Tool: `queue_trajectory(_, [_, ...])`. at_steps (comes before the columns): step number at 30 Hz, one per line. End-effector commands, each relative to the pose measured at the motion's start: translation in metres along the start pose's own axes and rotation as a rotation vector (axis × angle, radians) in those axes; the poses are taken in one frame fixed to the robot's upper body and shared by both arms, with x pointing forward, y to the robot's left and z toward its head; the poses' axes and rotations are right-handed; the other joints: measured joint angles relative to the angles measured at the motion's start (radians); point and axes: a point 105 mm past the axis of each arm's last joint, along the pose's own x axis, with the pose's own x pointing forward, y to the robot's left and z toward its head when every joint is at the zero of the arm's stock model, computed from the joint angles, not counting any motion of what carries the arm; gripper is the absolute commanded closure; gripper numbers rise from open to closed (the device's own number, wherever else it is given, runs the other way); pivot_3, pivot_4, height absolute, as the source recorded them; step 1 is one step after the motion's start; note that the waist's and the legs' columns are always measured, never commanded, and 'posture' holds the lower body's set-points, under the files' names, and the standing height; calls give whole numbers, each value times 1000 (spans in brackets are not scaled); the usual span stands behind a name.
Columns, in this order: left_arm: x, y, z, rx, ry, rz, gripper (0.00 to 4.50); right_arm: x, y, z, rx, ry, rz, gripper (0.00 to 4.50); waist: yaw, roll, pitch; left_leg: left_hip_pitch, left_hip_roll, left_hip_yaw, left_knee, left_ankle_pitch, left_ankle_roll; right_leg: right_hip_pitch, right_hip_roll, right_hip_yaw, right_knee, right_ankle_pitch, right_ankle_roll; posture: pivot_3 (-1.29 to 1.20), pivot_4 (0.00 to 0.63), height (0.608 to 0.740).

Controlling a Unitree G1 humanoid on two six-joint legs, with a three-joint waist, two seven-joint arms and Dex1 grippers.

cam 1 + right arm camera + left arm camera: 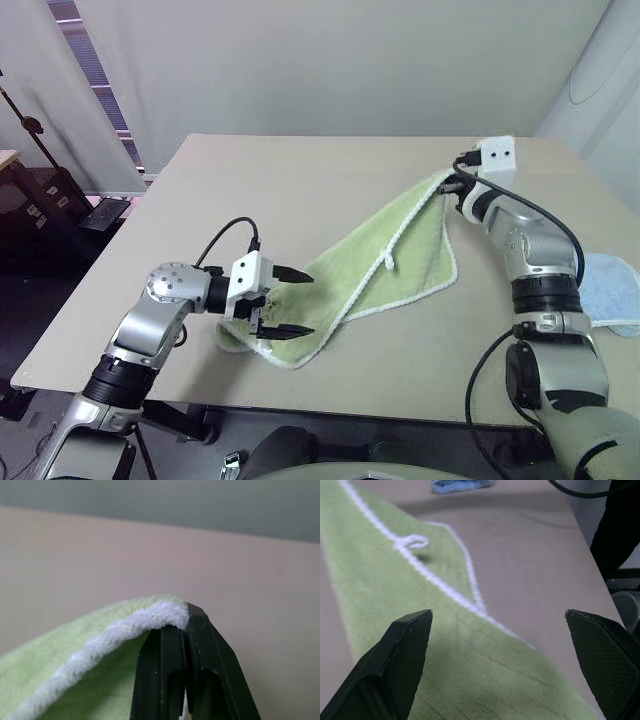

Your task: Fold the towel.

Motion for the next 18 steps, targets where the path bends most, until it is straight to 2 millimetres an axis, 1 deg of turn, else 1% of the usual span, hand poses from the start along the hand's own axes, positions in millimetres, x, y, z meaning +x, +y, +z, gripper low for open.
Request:
queue_trajectory(1, [8,3,-2,113,65,-18,0,3,-3,25,1,-63,-41,4435,0,0,0,0,0,0,0,0,0,0,0,0,0,0,0,0,0,740])
queue_trajectory(3, [14,4,-8,126,75,-17,0,6,-8,25,-8,-61,-93,4435,0,0,0,0,0,0,0,0,0,0,0,0,0,0,0,0,0,740])
queue_trajectory(6, [20,2,-9,114,66,-44,0,11,-15,27,8,-63,-150,4435,-2,0,0,0,0,0,0,0,0,0,0,0,0,0,0,0,0,740])
queue_trajectory(9, [30,0,-11,129,79,-67,0,16,-24,23,9,-45,-212,4435,-8,0,0,0,0,0,0,1,-1,0,0,0,1,0,0,0,0,740])
queue_trajectory(12, [38,-4,-13,83,64,-99,0,21,-26,17,-1,-28,-237,4435,-24,0,0,0,0,0,0,1,-1,0,0,0,2,0,0,0,0,740])
queue_trajectory(18, [37,-19,-22,-31,61,-210,0,26,-22,7,-12,0,-242,4435,-57,0,0,0,0,-1,0,3,-4,-1,1,0,4,0,0,0,0,740])
